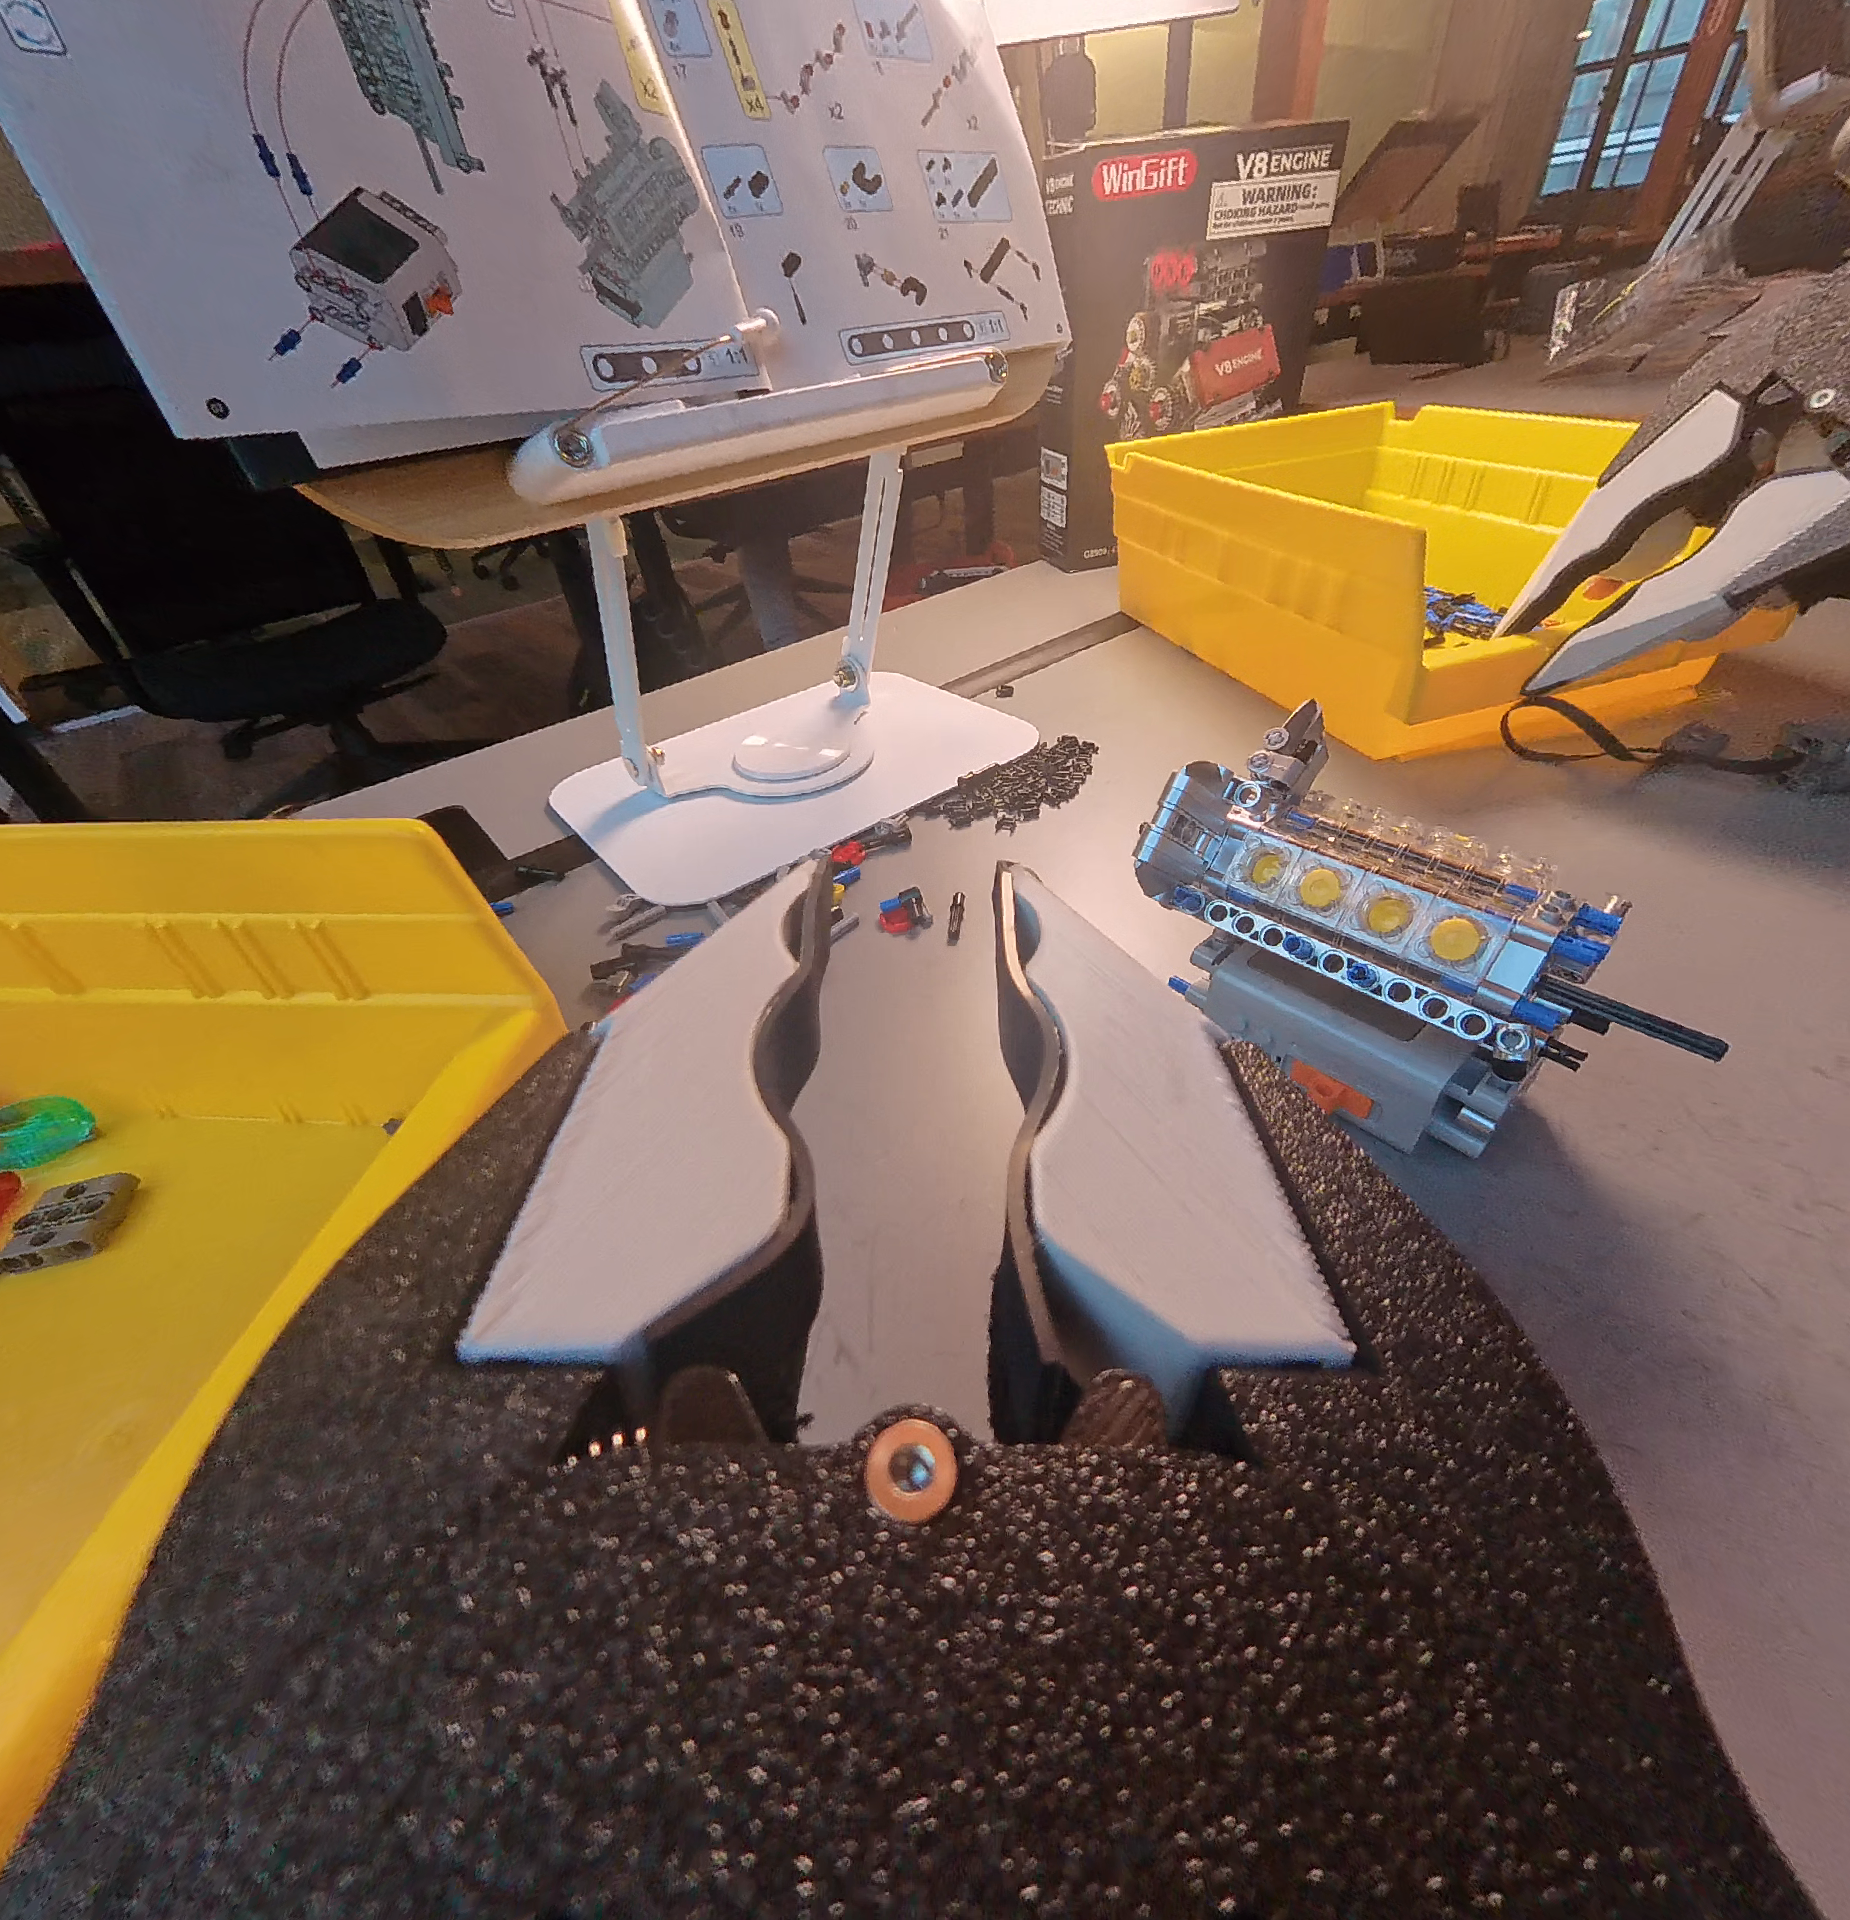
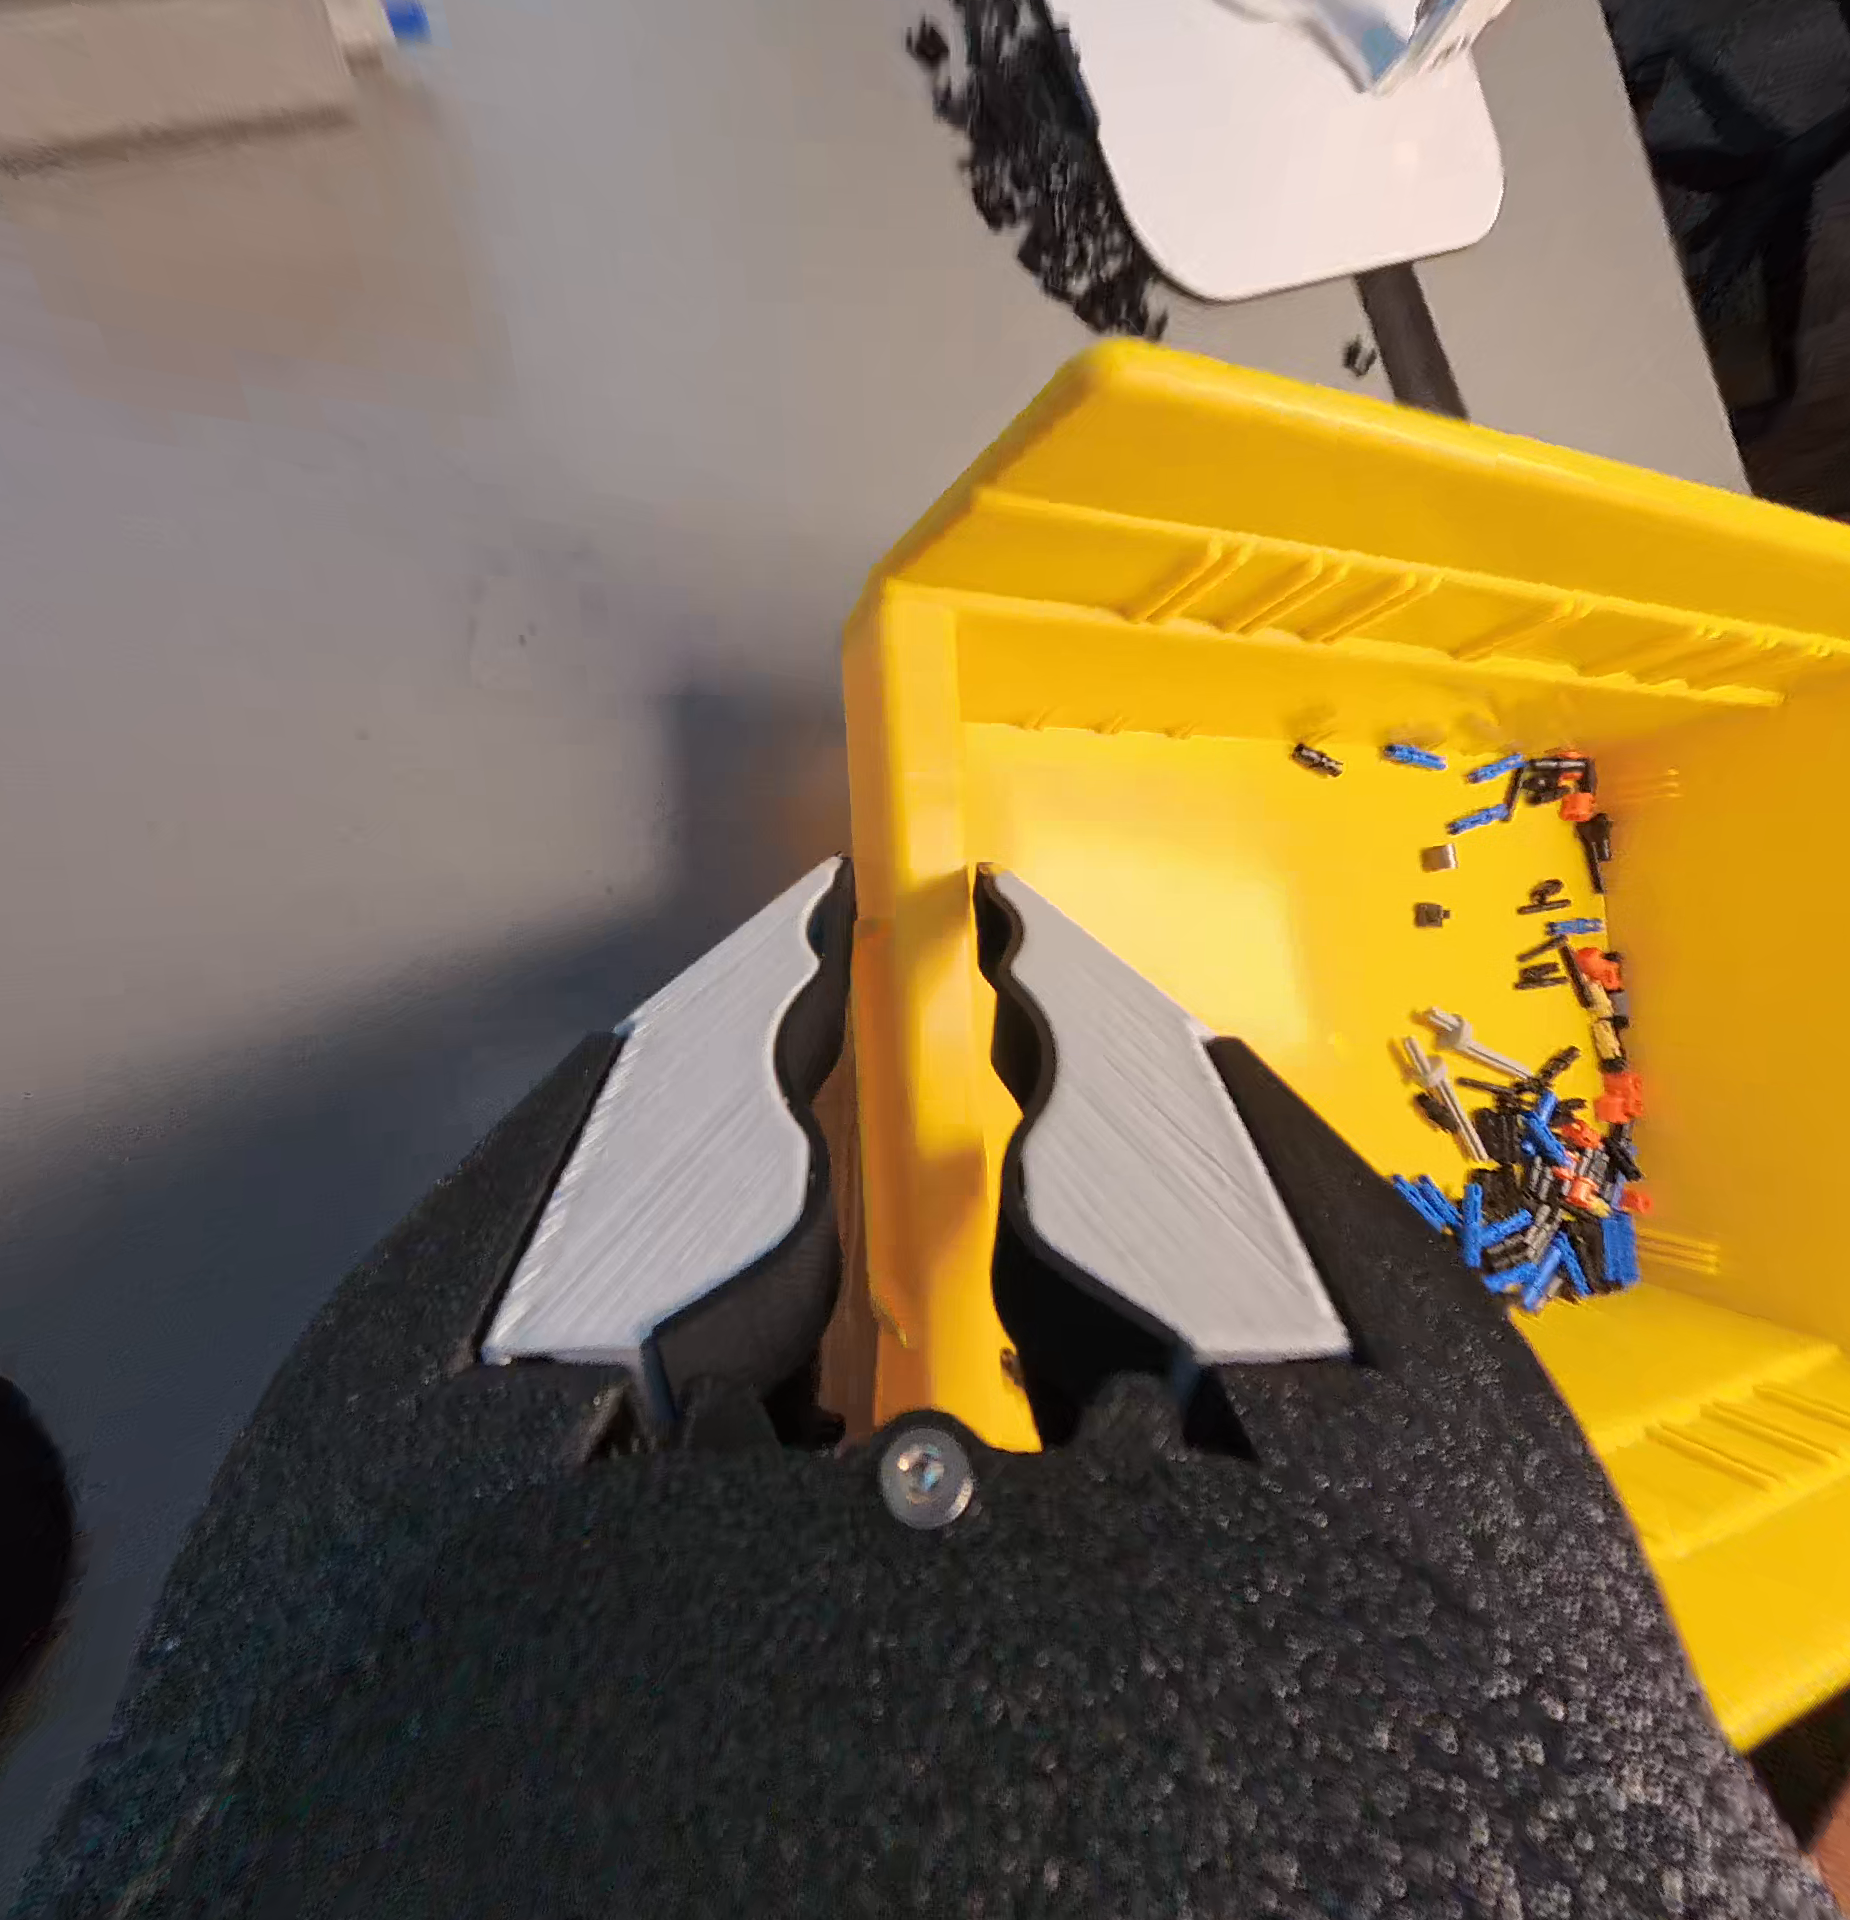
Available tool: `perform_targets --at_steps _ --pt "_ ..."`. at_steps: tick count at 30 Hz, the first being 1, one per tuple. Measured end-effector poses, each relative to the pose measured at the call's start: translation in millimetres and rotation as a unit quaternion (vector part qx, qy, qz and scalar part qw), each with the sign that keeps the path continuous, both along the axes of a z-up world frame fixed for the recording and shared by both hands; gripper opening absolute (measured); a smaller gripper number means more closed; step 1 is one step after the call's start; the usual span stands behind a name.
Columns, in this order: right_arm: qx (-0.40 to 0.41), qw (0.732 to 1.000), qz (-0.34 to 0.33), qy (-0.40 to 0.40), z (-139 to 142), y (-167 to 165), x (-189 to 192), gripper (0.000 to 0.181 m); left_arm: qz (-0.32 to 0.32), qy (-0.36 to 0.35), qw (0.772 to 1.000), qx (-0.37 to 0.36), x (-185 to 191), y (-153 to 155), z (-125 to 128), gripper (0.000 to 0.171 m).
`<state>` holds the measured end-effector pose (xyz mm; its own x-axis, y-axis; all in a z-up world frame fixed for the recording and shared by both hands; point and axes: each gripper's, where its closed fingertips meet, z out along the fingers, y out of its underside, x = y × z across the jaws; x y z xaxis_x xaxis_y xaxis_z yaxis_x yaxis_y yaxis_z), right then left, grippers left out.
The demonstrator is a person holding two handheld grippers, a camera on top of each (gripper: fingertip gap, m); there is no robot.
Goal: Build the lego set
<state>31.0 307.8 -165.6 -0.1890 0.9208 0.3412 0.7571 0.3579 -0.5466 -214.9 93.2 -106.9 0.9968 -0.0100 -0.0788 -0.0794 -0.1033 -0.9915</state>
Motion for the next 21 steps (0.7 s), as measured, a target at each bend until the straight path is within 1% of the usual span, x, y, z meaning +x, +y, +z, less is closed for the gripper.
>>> perform_targets --at_steps 2,3,4,6,7,9,11,12,13,15,17,18,20,21 --pt "-0.047 0.997 -0.009 0.064 27.7 -2.8 -5.3 0.029 -0.001 -0.006 1.000 0.001 0.2 -0.4 0.9 0.030" --pt "-0.057 0.993 -0.023 0.101 45.9 4.0 -7.3 0.035 -0.001 -0.007 1.000 0.002 0.3 -0.6 1.3 0.030" --pt "-0.057 0.988 -0.047 0.137 64.5 17.1 -8.4 0.036 -0.001 -0.008 1.000 0.002 0.4 -0.5 1.3 0.030" --pt "-0.046 0.973 -0.119 0.190 94.6 58.2 -7.2 0.035 -0.002 -0.008 1.000 -0.001 0.7 0.4 -0.3 0.030" --pt "-0.039 0.965 -0.158 0.207 104.5 82.1 -5.8 0.035 -0.003 -0.008 1.000 -0.003 0.9 1.0 -1.5 0.030" --pt "-0.027 0.950 -0.224 0.217 112.5 128.8 -5.0 0.034 -0.005 -0.011 1.000 -0.007 1.6 2.1 -4.1 0.030" --pt "-0.034 0.940 -0.268 0.208 106.1 167.4 -10.8 0.033 -0.005 -0.010 1.000 -0.010 2.2 2.4 -5.8 0.030" --pt "-0.044 0.937 -0.286 0.198 98.3 183.8 -15.4 0.031 -0.004 -0.008 1.000 -0.011 2.2 2.4 -6.3 0.030" --pt "-0.048 0.936 -0.301 0.176 87.1 199.2 -18.9 0.028 -0.002 -0.005 1.000 -0.012 2.2 2.1 -6.6 0.030" --pt "-0.029 0.940 -0.322 0.107 62.1 226.2 -20.7 0.026 0.002 -0.001 1.000 -0.013 1.2 1.8 -7.5 0.030" --pt "-0.041 0.941 -0.335 0.037 40.0 233.5 -25.4 0.026 0.009 0.003 1.000 -0.017 -0.8 1.8 -9.5 0.030" --pt "-0.038 0.942 -0.334 0.015 34.5 233.1 -30.9 0.024 0.011 0.003 1.000 -0.019 -1.6 1.9 -10.7 0.030" --pt "-0.029 0.943 -0.331 0.003 28.9 234.0 -46.9 0.020 0.013 0.001 1.000 -0.020 -2.6 2.6 -11.6 0.030" --pt "-0.041 0.942 -0.334 -0.005 22.1 234.4 -53.5 0.020 0.014 0.001 1.000 -0.020 -3.2 3.0 -11.7 0.030"
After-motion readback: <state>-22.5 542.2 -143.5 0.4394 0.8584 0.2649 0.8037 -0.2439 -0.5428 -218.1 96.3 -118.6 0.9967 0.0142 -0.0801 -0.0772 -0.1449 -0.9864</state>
